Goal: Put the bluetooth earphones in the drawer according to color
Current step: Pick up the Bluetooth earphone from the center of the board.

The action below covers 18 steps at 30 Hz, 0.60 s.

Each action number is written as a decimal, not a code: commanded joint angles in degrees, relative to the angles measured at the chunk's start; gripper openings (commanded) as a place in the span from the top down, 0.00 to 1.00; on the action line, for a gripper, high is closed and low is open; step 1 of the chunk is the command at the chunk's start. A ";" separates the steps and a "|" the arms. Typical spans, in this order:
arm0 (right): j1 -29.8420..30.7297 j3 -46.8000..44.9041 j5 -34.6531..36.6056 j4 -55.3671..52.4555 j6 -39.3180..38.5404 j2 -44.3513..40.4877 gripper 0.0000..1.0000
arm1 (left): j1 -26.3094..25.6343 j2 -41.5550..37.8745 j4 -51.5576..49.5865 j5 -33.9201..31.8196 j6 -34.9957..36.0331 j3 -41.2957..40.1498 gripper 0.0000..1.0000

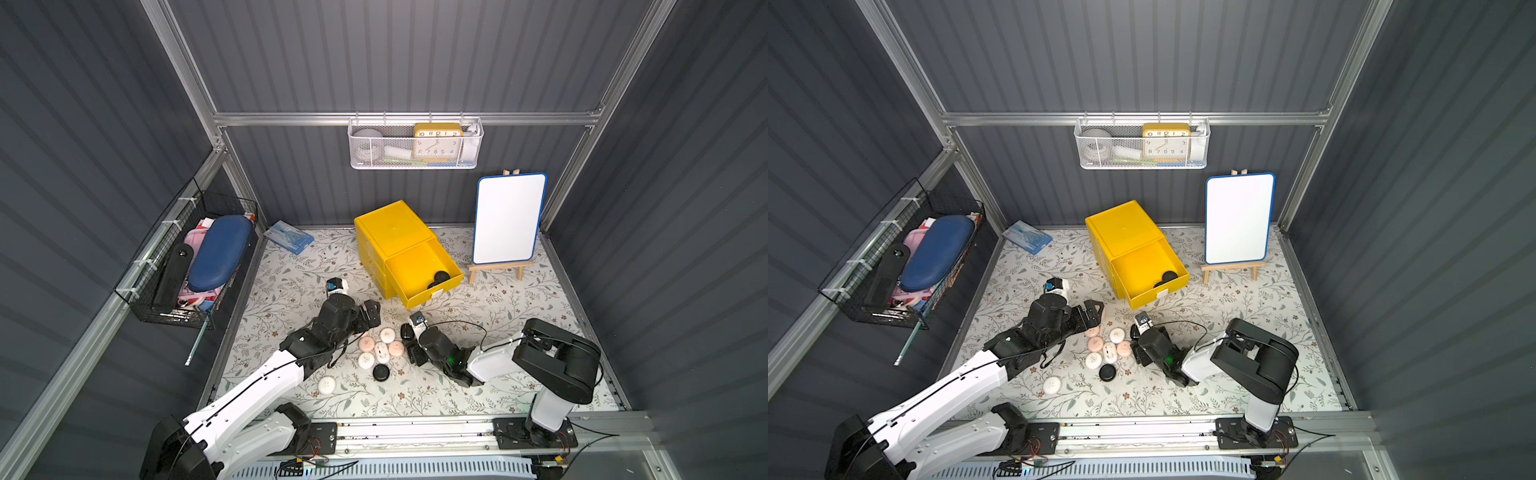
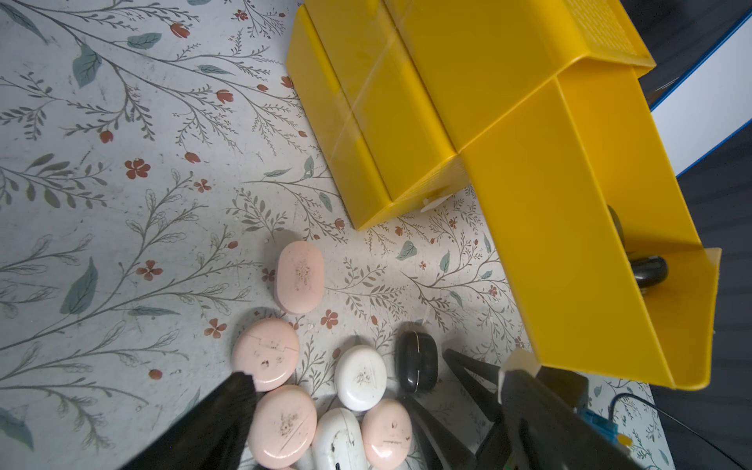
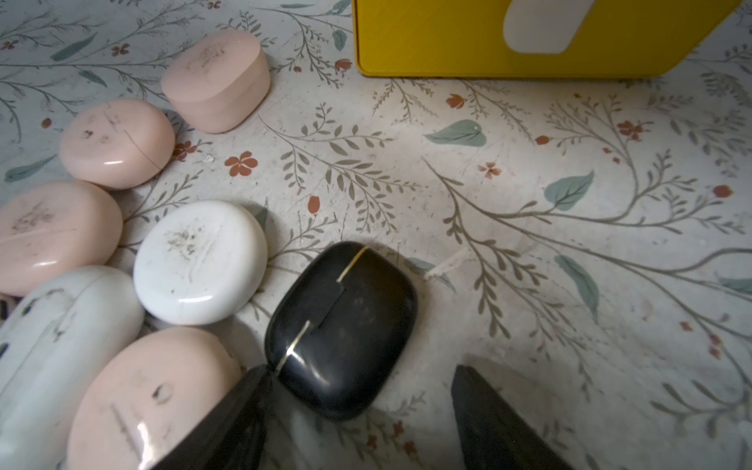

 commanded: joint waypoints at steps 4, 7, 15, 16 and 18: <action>0.84 1.78 2.59 -1.81 -0.94 4.47 0.17 | 0.54 -1.09 0.47 0.73 0.19 -0.71 0.01; 0.96 3.13 2.92 -2.18 -0.91 5.84 0.18 | 0.60 -0.98 0.49 0.88 0.26 -0.68 0.01; 1.38 2.69 1.54 -2.34 -0.72 5.78 0.37 | 0.74 -1.59 0.24 0.90 0.25 -0.71 0.01; 1.69 2.25 1.48 -2.34 -0.69 5.14 0.40 | 0.81 -1.70 0.29 0.86 0.34 -0.71 0.01; 2.38 1.24 1.65 -2.46 -0.58 4.04 0.44 | 0.84 -1.77 0.15 0.82 0.40 -0.79 0.01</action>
